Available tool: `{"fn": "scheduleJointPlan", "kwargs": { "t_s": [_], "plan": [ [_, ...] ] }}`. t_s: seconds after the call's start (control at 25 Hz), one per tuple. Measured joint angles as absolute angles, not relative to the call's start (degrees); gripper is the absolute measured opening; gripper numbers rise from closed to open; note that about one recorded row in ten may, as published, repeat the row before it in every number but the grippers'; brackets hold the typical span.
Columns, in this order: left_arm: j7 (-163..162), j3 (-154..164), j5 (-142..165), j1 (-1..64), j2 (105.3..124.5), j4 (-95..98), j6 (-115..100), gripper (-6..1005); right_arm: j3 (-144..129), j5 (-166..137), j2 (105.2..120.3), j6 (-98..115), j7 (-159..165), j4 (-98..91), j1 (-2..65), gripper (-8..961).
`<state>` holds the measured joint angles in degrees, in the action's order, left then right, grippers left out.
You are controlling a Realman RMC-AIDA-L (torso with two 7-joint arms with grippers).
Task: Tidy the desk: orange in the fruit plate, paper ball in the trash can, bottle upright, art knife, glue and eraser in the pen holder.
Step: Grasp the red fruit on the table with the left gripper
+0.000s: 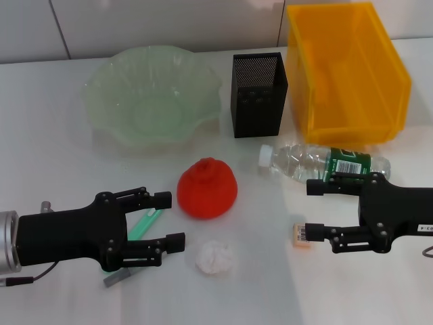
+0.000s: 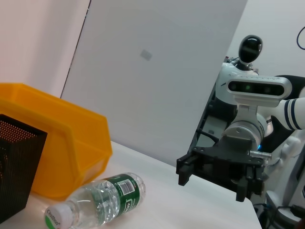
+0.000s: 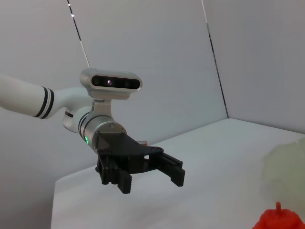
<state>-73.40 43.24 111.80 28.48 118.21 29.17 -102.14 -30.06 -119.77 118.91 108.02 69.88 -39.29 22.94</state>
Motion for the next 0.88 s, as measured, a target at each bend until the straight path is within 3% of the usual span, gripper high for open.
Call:
{"fn": "scheduleJointPlan", "kwargs": {
  "t_s": [0.88],
  "plan": [
    [-70.06,42.24,108.02,29.95,118.78,27.65,-96.11,811,-28.99,-120.22,118.44,108.43,69.86,-41.31,20.93,798]
  ]
}}
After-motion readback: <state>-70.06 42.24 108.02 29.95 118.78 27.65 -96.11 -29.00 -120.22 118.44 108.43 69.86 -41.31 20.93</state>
